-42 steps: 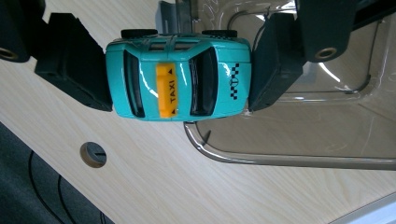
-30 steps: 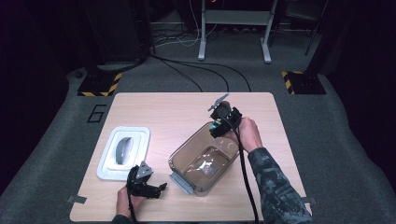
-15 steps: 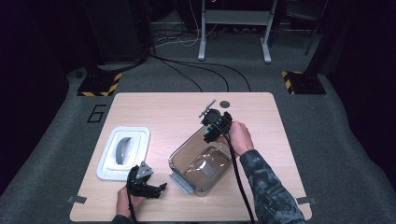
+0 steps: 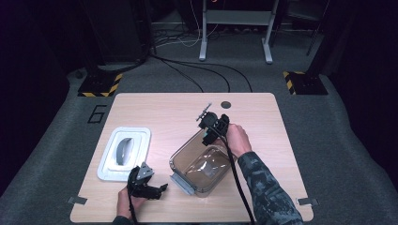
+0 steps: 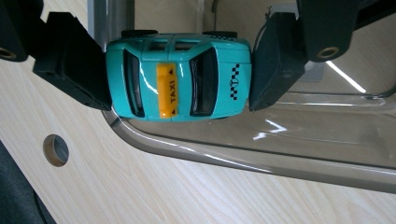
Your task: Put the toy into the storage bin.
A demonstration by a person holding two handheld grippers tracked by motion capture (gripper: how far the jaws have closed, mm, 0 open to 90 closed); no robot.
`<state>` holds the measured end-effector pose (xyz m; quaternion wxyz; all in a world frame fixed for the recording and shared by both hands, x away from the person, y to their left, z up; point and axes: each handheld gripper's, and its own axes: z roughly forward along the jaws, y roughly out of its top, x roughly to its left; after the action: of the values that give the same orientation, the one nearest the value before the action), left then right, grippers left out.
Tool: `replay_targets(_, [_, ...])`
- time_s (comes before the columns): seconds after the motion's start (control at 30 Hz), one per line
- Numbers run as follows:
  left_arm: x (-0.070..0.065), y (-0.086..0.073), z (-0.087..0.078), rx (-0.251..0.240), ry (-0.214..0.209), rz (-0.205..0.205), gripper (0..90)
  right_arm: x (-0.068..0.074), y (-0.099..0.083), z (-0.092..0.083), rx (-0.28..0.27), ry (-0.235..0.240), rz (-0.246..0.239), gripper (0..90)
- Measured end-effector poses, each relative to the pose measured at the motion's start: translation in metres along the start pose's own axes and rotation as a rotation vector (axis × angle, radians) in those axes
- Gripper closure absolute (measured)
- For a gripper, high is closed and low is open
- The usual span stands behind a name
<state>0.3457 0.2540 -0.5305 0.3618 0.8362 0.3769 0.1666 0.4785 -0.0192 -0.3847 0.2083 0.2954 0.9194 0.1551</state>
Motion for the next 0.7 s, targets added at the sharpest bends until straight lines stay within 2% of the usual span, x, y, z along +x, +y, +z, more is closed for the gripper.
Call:
replay_targets(0.1, [0.000,0.000,0.000,0.000,0.000,0.000,8.3,0.001,-0.003,-0.002,-0.025,0.009,-0.004,19.4])
replay_targets(0.23, [0.001,0.000,-0.001,0.003,-0.001,0.007,9.1,0.000,-0.005,-0.006,-0.046,0.025,0.014,14.0])
replay_targets(0.3, [0.000,0.000,0.000,-0.001,0.000,-0.001,9.2,-0.002,-0.010,-0.013,-0.093,0.048,0.024,12.3])
replay_targets(0.43, [0.000,0.000,-0.001,0.002,-0.002,0.006,9.2,-0.005,-0.019,-0.026,-0.148,0.083,0.079,7.5])
replay_targets(0.53, [0.000,0.000,0.000,0.000,0.001,0.005,9.2,-0.011,-0.030,-0.039,-0.202,0.088,0.102,5.1])
replay_targets(0.7, [0.000,0.000,-0.001,0.002,-0.002,0.005,9.2,-0.023,-0.054,-0.061,-0.268,0.066,0.148,0.8])
